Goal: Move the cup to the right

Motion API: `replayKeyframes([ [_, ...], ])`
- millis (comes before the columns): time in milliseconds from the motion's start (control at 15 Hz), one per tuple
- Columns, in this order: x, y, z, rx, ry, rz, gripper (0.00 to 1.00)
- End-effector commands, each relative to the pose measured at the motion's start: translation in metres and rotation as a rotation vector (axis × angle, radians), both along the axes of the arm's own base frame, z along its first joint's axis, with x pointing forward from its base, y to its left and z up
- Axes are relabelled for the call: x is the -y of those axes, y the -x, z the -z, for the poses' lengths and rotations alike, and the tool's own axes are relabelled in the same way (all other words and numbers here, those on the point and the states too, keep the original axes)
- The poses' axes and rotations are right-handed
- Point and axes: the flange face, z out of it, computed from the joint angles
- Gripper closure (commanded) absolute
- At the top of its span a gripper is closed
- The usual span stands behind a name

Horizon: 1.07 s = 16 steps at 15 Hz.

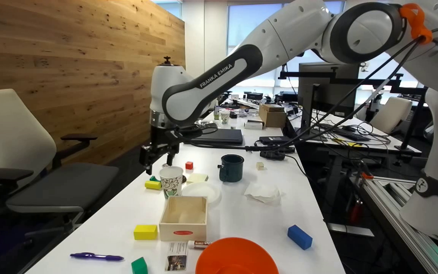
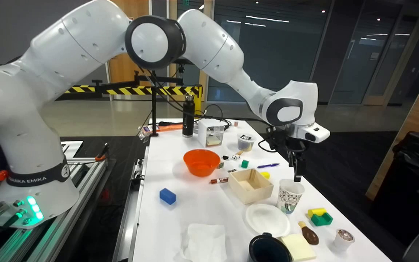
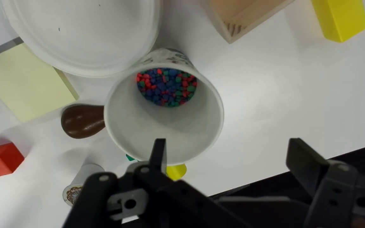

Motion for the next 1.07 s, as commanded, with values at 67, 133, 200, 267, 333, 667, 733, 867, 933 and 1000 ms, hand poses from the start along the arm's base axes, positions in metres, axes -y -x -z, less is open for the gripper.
replayKeyframes([
  [67, -0.003, -0.002, 0.008, 0.007, -0.001, 0.026, 0.39],
  [133, -0.003, -0.002, 0.009, 0.005, 0.0, 0.028, 0.45],
  [200, -0.003, -0.002, 0.011, 0.004, 0.002, 0.029, 0.54],
  [267, -0.003, -0.001, 0.011, 0.002, 0.002, 0.03, 0.54],
  [333, -0.003, -0.001, 0.012, 0.0, 0.001, 0.03, 0.57],
  [667, -0.005, 0.0, 0.014, -0.006, 0.003, 0.028, 0.45],
  [733, -0.006, 0.001, 0.014, -0.008, 0.006, 0.028, 0.47],
  [867, -0.007, 0.001, 0.016, -0.01, 0.011, 0.028, 0.54],
  [933, -0.007, 0.001, 0.017, -0.01, 0.014, 0.028, 0.56],
  [1000, -0.007, 0.002, 0.018, -0.014, 0.019, 0.029, 0.56],
])
